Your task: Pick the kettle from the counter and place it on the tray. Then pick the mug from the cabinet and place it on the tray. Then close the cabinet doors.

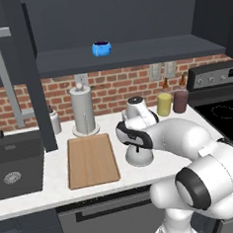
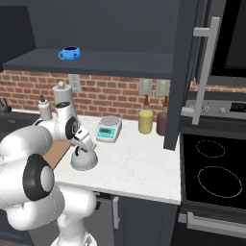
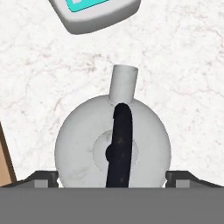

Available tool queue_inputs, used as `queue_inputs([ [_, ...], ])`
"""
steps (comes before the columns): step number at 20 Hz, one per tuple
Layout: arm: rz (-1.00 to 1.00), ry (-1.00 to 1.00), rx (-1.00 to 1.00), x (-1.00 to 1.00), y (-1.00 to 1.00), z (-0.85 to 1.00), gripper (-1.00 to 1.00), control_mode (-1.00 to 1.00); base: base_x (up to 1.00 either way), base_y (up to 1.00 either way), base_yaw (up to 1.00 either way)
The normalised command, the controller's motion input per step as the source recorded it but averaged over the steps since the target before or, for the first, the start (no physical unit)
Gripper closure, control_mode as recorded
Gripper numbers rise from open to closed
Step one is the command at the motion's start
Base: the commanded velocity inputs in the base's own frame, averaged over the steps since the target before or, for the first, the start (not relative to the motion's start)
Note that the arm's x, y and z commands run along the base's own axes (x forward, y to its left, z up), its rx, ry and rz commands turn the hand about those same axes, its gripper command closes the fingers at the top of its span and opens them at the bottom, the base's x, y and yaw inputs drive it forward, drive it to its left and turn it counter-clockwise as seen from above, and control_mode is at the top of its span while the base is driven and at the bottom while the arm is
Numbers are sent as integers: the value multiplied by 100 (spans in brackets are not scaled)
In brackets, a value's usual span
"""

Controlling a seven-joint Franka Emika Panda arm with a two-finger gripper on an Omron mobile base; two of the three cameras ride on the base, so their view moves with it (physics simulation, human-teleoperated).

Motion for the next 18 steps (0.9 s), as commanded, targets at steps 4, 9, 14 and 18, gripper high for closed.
queue_inputs([
  [4,0,0,0,0,0,0,100,-100,0,0,0],
  [9,0,0,0,-1,0,0,100,-100,0,0,0],
  [14,2,0,1,-24,7,2,100,-100,0,0,0],
  [18,4,0,6,-37,0,43,100,-100,0,0,0],
])
